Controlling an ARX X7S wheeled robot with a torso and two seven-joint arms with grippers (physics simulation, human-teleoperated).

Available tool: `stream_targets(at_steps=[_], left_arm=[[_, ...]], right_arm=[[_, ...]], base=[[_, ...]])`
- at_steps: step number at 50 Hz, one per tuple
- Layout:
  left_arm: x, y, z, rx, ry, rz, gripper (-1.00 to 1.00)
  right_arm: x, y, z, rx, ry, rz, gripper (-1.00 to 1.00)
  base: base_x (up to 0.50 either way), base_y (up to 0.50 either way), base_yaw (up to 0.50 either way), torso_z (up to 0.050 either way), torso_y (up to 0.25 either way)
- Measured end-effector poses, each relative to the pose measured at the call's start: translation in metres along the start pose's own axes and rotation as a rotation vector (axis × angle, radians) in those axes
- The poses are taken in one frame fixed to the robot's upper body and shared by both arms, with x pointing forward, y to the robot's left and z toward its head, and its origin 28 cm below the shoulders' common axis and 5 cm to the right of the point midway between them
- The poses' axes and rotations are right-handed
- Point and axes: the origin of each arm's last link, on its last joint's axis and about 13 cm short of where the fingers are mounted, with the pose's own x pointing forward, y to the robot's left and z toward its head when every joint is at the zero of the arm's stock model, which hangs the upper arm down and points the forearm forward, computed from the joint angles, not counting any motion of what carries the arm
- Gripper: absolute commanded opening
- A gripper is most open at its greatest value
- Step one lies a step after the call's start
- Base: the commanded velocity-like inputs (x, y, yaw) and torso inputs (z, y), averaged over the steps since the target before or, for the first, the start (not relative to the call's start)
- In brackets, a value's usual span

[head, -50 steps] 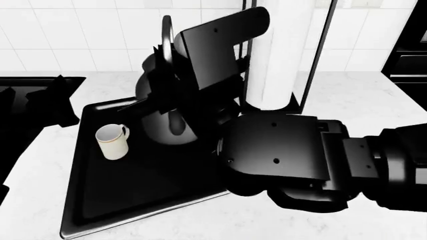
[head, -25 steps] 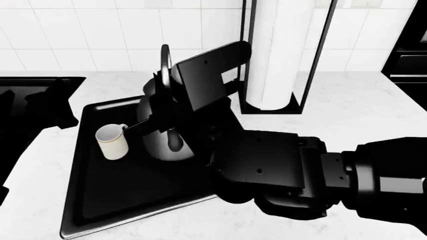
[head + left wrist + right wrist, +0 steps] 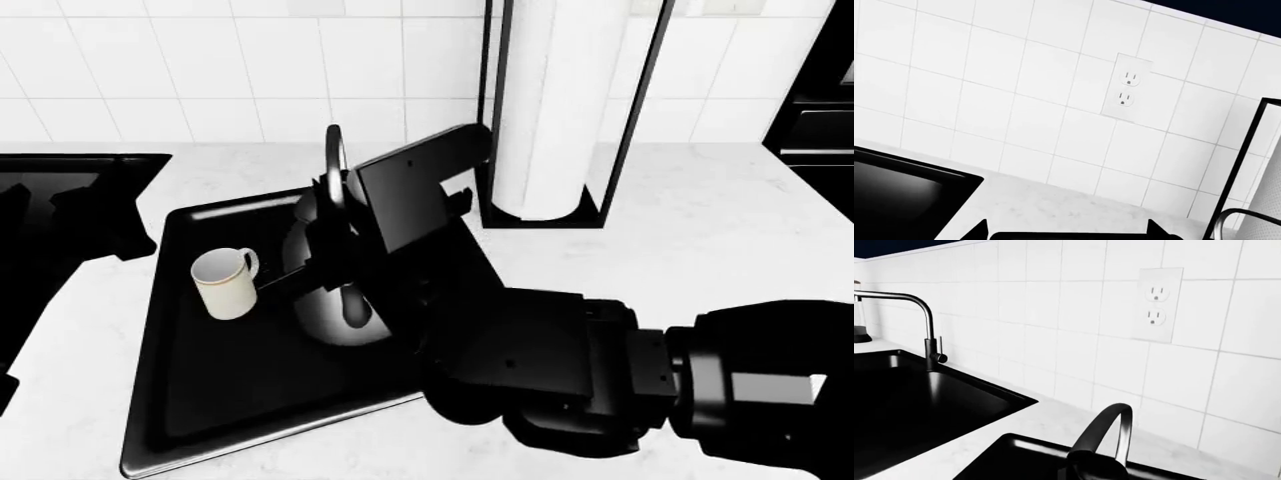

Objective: Pick the kettle from the counter and place it on the tray. Then pick the mug from the cabinet and place it on the tray. Then close the cabinet doors.

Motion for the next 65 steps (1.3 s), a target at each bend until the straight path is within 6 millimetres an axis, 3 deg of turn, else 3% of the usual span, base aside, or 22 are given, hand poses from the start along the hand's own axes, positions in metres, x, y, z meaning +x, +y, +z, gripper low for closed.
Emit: stream_targets(at_steps=[18, 19, 44, 65], left_arm=[[-0.001, 0.000, -0.001, -0.001, 0.002, 0.002, 1.00], [-0.001, 0.000, -0.002, -0.001, 0.002, 0.002, 1.00], [0.000, 0.001, 0.001, -0.004, -0.004, 0.003, 1.00], [-0.001, 0.002, 0.002, -0.007, -0.007, 0.007, 1.00]], right_arm=[[0.000, 0.000, -0.006, -0.007, -0.030, 0.009, -1.00], [0.000, 0.001, -0.006, -0.009, -0.030, 0.009, 1.00], [-0.002, 0.004, -0.009, -0.023, 0.010, 0.038, 1.00], [-0.002, 0.006, -0.003, -0.082, 0.046, -0.043, 1.00]], base=[[0.00, 0.00, 0.00, 0.000, 0.000], [0.00, 0.00, 0.00, 0.000, 0.000], [0.00, 0.00, 0.00, 0.000, 0.000], [0.00, 0.00, 0.00, 0.000, 0.000]])
